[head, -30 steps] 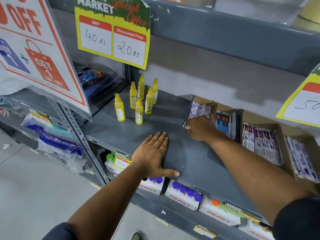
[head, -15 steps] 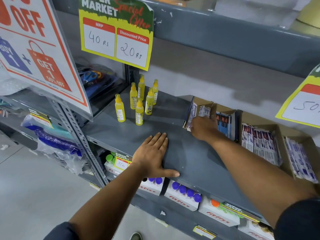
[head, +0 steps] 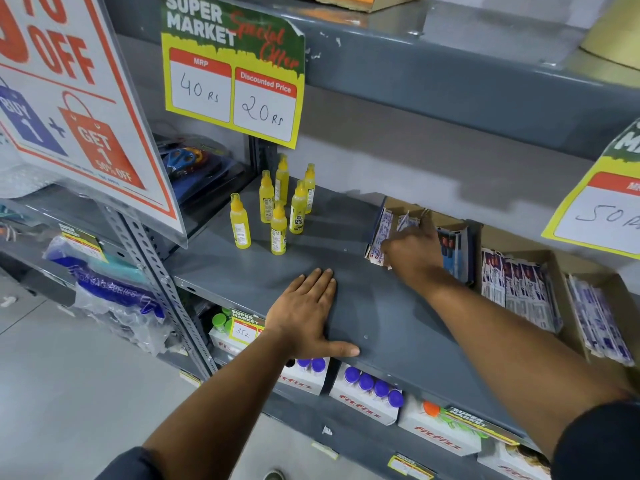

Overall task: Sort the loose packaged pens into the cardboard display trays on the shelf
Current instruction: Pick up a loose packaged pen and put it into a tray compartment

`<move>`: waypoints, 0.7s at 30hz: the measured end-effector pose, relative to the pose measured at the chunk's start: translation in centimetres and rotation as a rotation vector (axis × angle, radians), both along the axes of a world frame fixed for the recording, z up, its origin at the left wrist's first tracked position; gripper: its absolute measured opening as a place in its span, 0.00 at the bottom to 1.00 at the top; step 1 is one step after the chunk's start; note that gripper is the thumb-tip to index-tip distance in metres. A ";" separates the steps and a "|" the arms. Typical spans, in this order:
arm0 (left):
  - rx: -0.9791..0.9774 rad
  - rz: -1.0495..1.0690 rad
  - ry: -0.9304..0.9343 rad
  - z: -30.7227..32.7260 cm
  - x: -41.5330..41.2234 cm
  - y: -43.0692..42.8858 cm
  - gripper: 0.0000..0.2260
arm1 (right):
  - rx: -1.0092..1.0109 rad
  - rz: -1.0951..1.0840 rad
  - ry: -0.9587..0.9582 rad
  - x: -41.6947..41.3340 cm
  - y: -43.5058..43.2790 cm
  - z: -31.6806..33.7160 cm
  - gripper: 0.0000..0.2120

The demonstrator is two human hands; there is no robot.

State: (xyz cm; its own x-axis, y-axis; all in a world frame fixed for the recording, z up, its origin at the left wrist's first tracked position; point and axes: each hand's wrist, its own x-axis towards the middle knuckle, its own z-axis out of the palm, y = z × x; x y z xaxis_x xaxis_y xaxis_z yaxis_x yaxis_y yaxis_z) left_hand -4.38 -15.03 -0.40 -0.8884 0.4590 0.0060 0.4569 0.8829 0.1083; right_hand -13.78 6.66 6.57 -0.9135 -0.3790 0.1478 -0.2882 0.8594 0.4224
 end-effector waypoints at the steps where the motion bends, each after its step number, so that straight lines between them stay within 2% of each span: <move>1: 0.001 -0.001 0.000 0.0 0.0 0.0 0.57 | -0.043 0.021 0.034 0.0 0.3 -0.1 0.14; 3: 0.006 -0.001 0.003 0.0 0.0 0.0 0.57 | -0.079 -0.029 0.047 0.3 0.2 0.0 0.14; 7: 0.004 -0.004 0.001 0.0 0.0 0.0 0.57 | -0.090 -0.164 -0.017 1.1 0.3 0.1 0.07; 12: 0.014 -0.009 0.000 -0.1 -0.1 -0.1 0.58 | -0.101 -0.293 -0.128 1.3 -0.1 -0.2 0.10; 17: 0.026 -0.006 0.005 -0.3 -0.1 -0.1 0.57 | -0.175 -0.209 -0.140 1.3 -0.3 -0.3 0.16; 21: 0.032 -0.007 0.003 -0.3 -0.1 -0.1 0.57 | -0.187 -0.197 -0.120 1.0 -0.4 -0.6 0.16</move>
